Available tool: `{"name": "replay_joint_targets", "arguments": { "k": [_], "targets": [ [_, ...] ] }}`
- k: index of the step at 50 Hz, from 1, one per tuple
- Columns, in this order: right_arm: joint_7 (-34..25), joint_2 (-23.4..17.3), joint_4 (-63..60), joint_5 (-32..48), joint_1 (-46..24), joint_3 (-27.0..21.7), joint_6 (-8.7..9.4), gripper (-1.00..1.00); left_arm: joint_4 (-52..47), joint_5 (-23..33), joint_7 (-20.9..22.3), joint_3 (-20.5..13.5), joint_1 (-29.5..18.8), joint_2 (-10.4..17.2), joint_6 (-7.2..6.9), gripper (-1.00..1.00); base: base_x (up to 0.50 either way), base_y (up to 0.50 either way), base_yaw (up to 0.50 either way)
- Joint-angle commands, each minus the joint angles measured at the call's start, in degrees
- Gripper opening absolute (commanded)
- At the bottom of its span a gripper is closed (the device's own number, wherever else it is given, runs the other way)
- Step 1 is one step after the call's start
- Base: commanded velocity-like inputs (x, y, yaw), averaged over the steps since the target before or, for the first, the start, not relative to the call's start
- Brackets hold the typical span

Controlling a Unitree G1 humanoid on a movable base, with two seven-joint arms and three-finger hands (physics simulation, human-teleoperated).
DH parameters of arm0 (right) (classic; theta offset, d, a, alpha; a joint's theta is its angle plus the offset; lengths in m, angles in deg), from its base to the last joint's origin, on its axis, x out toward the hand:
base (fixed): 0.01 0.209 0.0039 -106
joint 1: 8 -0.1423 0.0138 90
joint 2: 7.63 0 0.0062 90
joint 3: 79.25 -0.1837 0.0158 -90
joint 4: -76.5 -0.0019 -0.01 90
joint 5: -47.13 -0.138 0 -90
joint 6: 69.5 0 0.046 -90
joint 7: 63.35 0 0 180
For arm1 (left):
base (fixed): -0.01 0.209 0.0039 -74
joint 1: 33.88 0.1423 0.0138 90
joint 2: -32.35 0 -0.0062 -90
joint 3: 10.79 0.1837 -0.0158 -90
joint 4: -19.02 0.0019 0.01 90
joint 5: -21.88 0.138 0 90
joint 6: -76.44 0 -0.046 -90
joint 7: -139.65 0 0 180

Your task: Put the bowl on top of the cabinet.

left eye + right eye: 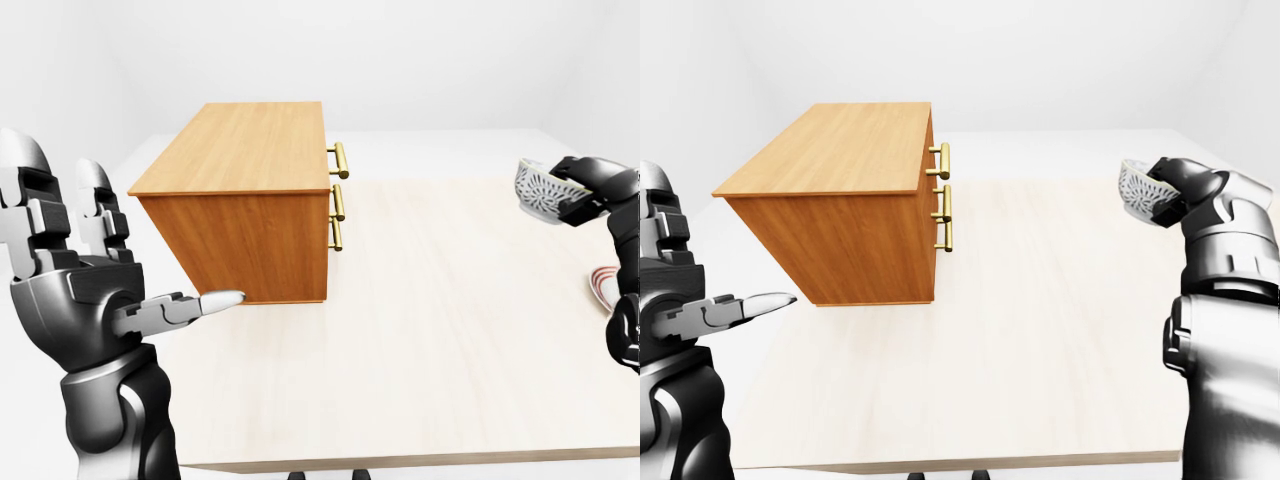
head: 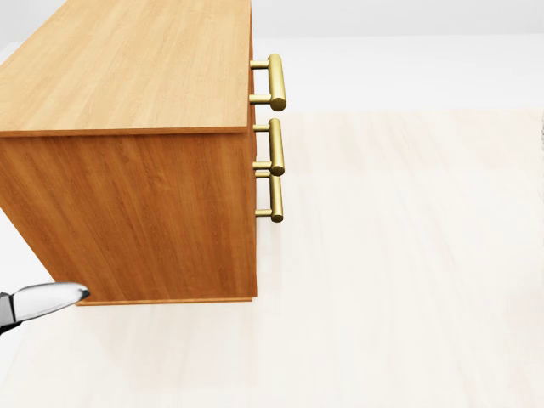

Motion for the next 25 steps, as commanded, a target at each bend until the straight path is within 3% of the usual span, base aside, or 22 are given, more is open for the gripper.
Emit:
{"name": "replay_joint_targets", "arguments": {
  "k": [1, 2, 3, 9, 17, 25],
  "targets": [
    [-3.02, -0.65, -0.46, 7.77, -9.19, -0.27, 0.00, -1.00, 0.11, -0.13, -0.03, -0.13, -0.08, 0.08, 0.00, 1.00, 0.00, 0.00, 0.00],
    [-7.25, 5.16, 0.93, 14.52, -28.66, 5.40, 0.00, -1.00, -0.04, -0.26, -0.05, -0.24, 0.00, 0.04, 0.00, 1.00, 0.00, 0.00, 0.00],
    [-6.89, 7.24, 1.88, 15.81, -30.62, 5.28, 0.00, -1.00, 0.03, -0.23, -0.05, -0.19, 0.07, 0.00, 0.00, 1.00, 0.00, 0.00, 0.00],
    [-4.48, 15.14, 2.79, 15.74, -31.57, 0.94, 0.00, -1.00, -0.61, -0.36, 0.04, 0.11, 0.41, -0.12, 0.00, 1.00, 0.00, 0.00, 0.00],
    [-2.64, 23.99, 3.56, 15.60, -32.68, 0.55, 0.00, -1.00, -0.75, -0.71, 0.07, -0.41, 0.30, 0.00, 0.00, 1.00, 0.00, 0.00, 0.00],
    [-1.24, 28.94, 3.91, 14.16, -34.10, 0.18, 0.00, -1.00, -0.31, -0.82, 0.10, -0.53, 0.12, 0.07, 0.00, 1.00, 0.00, 0.00, 0.00]
  ]
}}
